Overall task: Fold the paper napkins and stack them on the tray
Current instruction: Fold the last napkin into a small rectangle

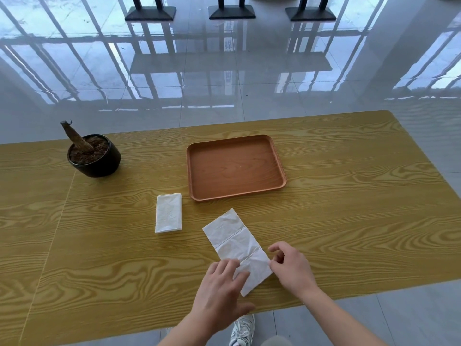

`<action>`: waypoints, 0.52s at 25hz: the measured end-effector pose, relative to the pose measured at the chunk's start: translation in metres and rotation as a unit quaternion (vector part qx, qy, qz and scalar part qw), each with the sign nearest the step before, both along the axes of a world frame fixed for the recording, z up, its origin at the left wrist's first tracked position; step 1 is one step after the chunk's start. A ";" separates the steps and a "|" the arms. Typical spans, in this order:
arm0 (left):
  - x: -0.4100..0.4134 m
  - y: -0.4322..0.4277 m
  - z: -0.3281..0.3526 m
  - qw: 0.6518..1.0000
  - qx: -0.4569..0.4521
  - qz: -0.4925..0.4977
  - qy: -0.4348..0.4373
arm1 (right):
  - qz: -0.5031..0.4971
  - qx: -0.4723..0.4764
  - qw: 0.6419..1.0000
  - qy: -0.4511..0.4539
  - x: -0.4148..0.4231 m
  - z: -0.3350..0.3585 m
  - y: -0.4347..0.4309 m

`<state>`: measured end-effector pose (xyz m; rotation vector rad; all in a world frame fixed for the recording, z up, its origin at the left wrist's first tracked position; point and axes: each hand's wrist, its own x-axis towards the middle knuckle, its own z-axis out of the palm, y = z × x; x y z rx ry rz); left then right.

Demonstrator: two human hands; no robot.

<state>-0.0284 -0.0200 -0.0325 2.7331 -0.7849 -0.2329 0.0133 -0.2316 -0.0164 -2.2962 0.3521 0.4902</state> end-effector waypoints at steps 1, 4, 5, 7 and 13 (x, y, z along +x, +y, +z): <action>0.000 -0.004 0.002 1.000 0.001 0.018 0.003 | -0.043 0.053 0.997 0.026 0.002 0.001 -0.001; 0.000 -0.012 0.004 0.998 0.011 0.063 -0.005 | -0.142 0.221 0.961 0.090 0.008 0.007 -0.002; 0.000 -0.013 0.004 0.997 0.010 0.070 -0.016 | -0.156 0.254 0.950 0.097 0.011 0.009 -0.001; 0.002 -0.014 0.005 0.996 -0.016 0.087 -0.026 | -0.171 0.289 0.937 0.099 0.014 0.012 -0.001; 0.012 -0.009 0.009 0.973 -0.126 0.190 0.041 | -0.118 0.269 0.954 0.066 0.019 0.007 -0.004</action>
